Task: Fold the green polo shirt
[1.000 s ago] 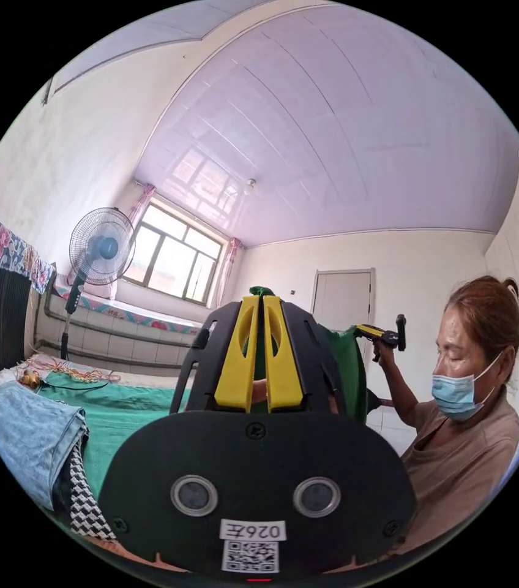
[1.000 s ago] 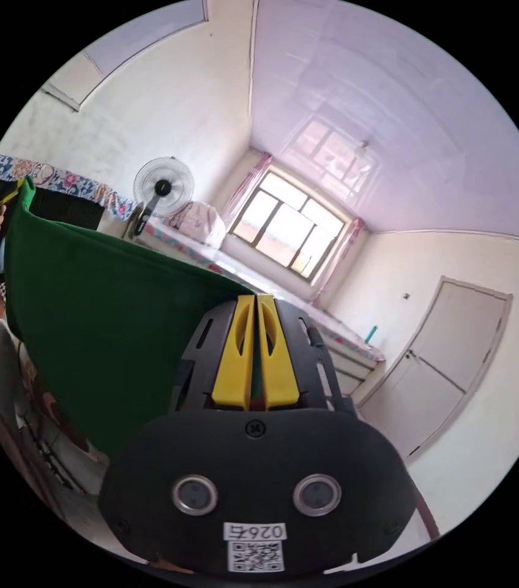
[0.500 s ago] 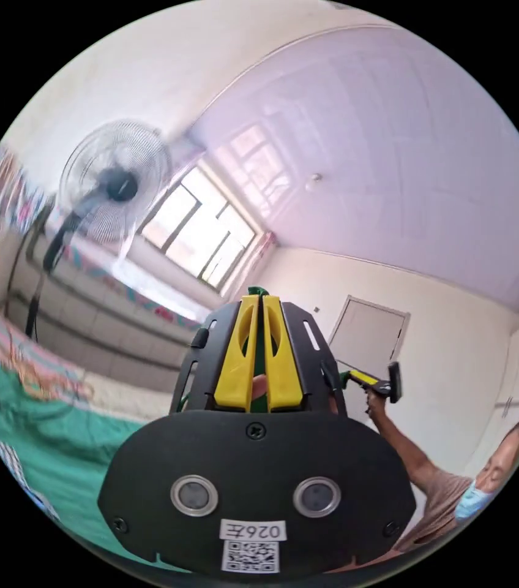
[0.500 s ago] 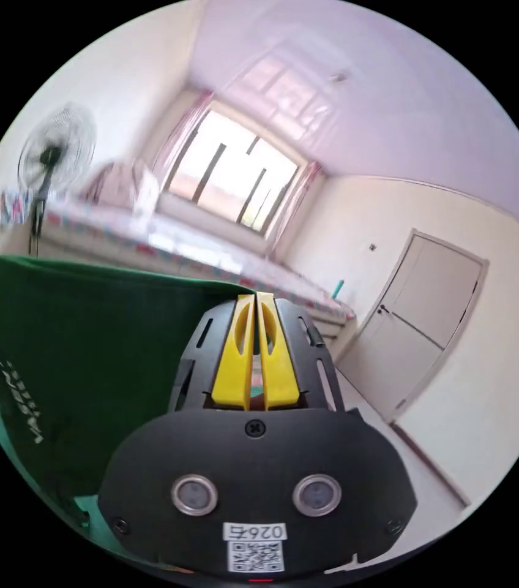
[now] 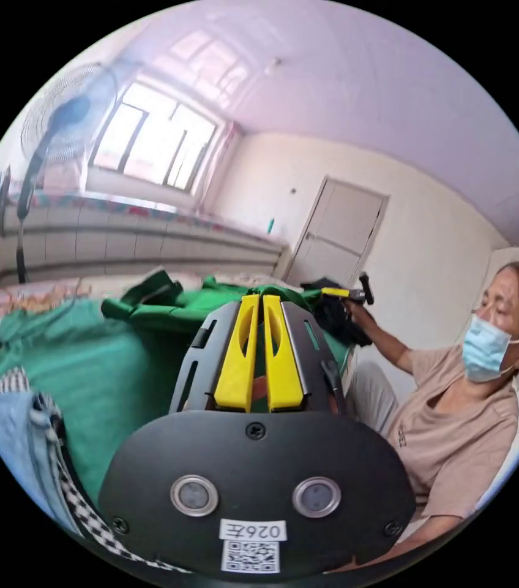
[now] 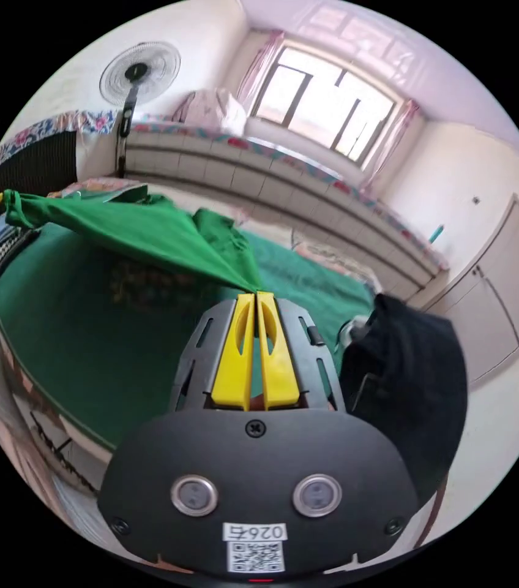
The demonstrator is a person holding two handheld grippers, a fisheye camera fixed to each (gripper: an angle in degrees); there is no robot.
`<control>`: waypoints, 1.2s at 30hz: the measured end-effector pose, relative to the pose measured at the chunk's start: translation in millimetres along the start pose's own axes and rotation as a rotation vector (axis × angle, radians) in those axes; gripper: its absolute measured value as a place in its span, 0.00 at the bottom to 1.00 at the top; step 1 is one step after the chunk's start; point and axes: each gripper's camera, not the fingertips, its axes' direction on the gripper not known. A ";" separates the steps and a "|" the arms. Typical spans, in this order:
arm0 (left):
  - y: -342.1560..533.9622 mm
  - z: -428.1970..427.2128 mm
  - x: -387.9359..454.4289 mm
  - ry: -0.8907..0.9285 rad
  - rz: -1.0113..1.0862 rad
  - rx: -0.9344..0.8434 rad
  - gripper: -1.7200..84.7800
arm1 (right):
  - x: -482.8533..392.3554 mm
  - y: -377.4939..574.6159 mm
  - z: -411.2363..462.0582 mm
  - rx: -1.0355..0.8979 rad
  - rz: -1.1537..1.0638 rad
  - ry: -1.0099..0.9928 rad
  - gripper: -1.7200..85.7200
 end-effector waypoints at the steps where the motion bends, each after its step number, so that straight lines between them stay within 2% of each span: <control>1: 24.0 15.8 -5.6 -0.004 -0.043 -0.090 0.02 | -11.7 27.2 -5.8 -0.064 -0.004 -0.053 0.00; 4: 59.6 41.7 -7.9 0.016 -0.065 -0.287 0.02 | -31.6 70.7 -42.1 -0.182 -0.013 -0.151 0.00; 7: 69.0 58.5 9.4 0.048 0.014 -0.447 0.02 | -50.5 88.9 -95.7 -0.259 -0.060 -0.220 0.00; 10: 68.2 73.6 26.1 0.087 0.078 -0.565 0.02 | -77.2 95.7 -150.6 -0.334 -0.138 -0.210 0.00; 15: 68.7 95.1 33.6 0.118 0.106 -0.682 0.01 | -110.2 102.7 -229.6 -0.406 -0.195 -0.222 0.01; 18: 75.4 91.2 34.7 0.138 0.084 -0.729 0.01 | -117.7 100.4 -282.4 -0.453 -0.204 -0.299 0.02; 21: 80.7 60.5 51.0 0.187 0.152 -0.714 0.01 | -106.5 92.2 -348.8 -0.483 -0.189 -0.364 0.05; 25: 77.5 8.4 69.3 0.144 0.229 -0.578 0.01 | -53.2 60.6 -435.0 -0.389 0.042 -0.395 0.06; 29: 57.9 3.5 65.4 0.068 0.173 -0.402 0.01 | -40.3 8.7 -454.1 -0.452 0.220 -0.395 0.09; 31: 46.1 27.8 59.9 0.057 0.130 -0.343 0.01 | -51.0 -12.5 -448.5 -0.506 0.254 -0.392 0.10; 33: 41.5 57.3 51.4 0.030 0.074 -0.351 0.01 | -68.6 -29.3 -440.2 -0.571 0.261 -0.409 0.09; 35: 44.0 94.3 40.6 0.032 0.010 -0.443 0.01 | -93.0 -49.3 -456.7 -0.607 0.188 -0.338 0.03; 36: 50.5 121.0 34.5 0.078 -0.027 -0.569 0.01 | -94.1 -54.2 -468.7 -0.596 0.182 -0.337 0.02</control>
